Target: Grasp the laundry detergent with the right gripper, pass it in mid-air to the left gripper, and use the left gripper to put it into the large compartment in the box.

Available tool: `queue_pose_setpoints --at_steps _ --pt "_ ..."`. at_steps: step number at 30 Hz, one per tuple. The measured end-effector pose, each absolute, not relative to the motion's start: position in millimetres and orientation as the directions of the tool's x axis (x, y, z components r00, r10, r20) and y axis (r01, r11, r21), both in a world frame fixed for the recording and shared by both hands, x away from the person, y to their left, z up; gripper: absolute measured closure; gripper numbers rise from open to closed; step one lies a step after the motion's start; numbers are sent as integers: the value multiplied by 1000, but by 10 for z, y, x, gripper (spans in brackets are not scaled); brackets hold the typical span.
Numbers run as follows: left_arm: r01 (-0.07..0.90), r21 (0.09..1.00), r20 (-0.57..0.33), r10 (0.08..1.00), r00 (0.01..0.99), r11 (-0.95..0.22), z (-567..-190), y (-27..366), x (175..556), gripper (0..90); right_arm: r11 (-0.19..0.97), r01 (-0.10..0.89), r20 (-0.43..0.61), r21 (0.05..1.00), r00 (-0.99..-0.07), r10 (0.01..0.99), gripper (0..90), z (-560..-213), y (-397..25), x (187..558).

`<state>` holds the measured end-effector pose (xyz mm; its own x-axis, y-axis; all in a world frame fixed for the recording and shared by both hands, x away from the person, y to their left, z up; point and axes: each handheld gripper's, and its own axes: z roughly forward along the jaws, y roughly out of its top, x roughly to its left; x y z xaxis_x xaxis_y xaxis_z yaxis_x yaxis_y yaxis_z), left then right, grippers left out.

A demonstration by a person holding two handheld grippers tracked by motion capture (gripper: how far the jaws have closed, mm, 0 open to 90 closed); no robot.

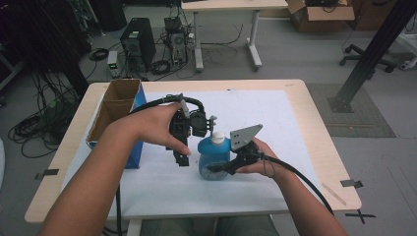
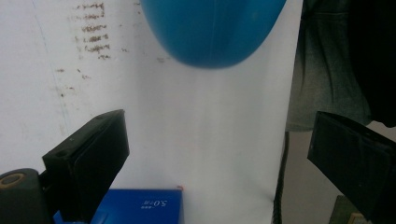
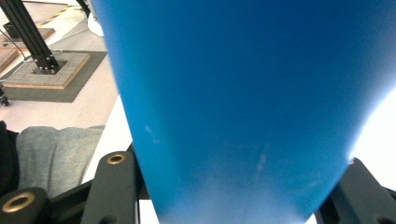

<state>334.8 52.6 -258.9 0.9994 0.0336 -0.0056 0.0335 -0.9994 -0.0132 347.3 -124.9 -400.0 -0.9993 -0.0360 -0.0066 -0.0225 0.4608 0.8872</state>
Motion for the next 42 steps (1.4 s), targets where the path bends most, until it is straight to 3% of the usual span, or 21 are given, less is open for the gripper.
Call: queue_pose_setpoints --at_steps 27,42 --pt "34 -5 -3 34 999 -999 -2572 531 3334 57 458 -34 3 888 -997 -81 452 -3968 -626 3467" --pt "34 -15 2 34 999 -999 -2587 526 3329 56 455 -26 7 890 -997 -71 451 -3940 -572 3452"
